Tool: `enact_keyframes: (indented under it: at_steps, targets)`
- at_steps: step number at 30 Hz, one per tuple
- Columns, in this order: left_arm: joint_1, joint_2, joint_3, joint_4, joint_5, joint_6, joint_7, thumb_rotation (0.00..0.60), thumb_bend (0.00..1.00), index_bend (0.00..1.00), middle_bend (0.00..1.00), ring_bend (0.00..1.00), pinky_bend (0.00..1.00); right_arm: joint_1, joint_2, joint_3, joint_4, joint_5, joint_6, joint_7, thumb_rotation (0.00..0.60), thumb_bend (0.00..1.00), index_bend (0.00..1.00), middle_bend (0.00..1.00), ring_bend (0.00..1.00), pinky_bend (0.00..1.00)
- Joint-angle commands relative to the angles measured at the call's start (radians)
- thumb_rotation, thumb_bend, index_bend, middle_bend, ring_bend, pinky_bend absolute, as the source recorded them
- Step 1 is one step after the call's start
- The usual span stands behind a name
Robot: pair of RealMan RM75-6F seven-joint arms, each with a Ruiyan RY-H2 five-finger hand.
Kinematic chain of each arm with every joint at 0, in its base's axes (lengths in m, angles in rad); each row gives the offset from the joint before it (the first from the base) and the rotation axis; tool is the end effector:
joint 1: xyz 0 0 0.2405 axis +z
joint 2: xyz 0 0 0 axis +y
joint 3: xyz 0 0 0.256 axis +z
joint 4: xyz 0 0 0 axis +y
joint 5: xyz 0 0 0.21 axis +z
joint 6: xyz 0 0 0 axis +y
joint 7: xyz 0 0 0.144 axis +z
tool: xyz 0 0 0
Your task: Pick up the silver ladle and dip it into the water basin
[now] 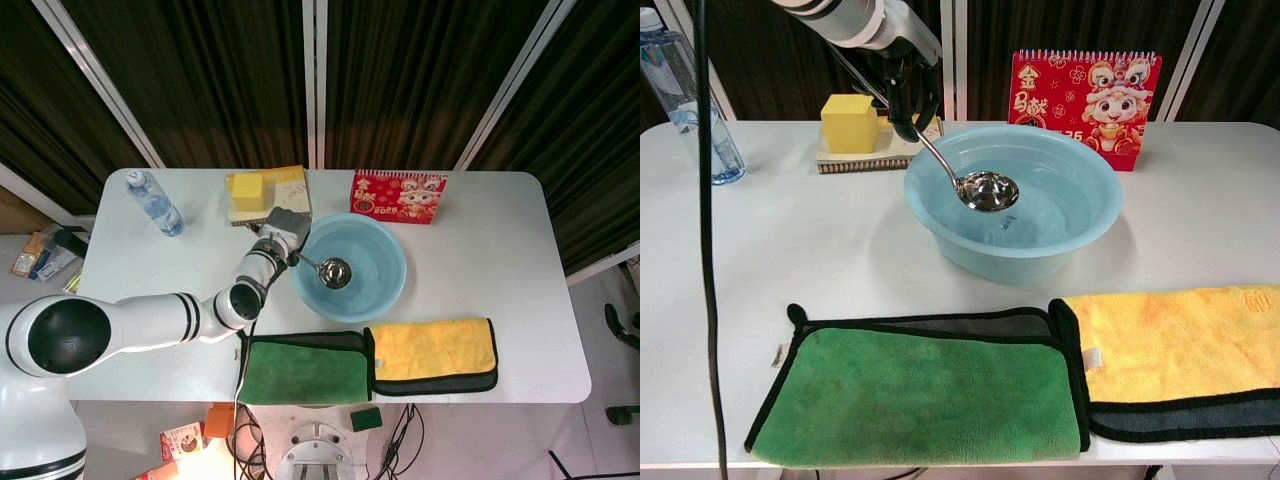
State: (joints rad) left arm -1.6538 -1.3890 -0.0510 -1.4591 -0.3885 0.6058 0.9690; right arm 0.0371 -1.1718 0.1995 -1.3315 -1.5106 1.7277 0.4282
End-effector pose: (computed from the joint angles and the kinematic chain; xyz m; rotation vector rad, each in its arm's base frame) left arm 0.0200 0.4194 -0.0067 -2.0367 -1.0569 -0.3443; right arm -0.3354 -0.1874 0.2237 1.1125 -0.7375 1.2939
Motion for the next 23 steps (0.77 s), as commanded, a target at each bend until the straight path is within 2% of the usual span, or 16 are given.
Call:
enact_keyframes:
  at_steps: [1,14,23]
  targets:
    - [-0.014,0.017,0.005,-0.008,-0.014,-0.015,-0.009,0.600,0.41,0.88,0.84,0.85,0.89,0.002,0.001,0.001,-0.005,-0.001,-0.001,-0.005,0.600,0.30,0.00,0.00,0.00,0.00]
    - [-0.117,0.095,0.047,-0.048,-0.133,-0.079,-0.027,0.600,0.41,0.88,0.84,0.85,0.89,0.010,-0.011,-0.003,0.008,0.002,-0.019,-0.007,0.600,0.31,0.00,0.00,0.00,0.00]
    - [-0.164,0.111,0.089,-0.046,-0.174,-0.129,-0.062,0.600,0.41,0.88,0.84,0.85,0.89,0.015,-0.018,-0.001,0.019,0.005,-0.024,0.001,0.600,0.31,0.00,0.00,0.00,0.00]
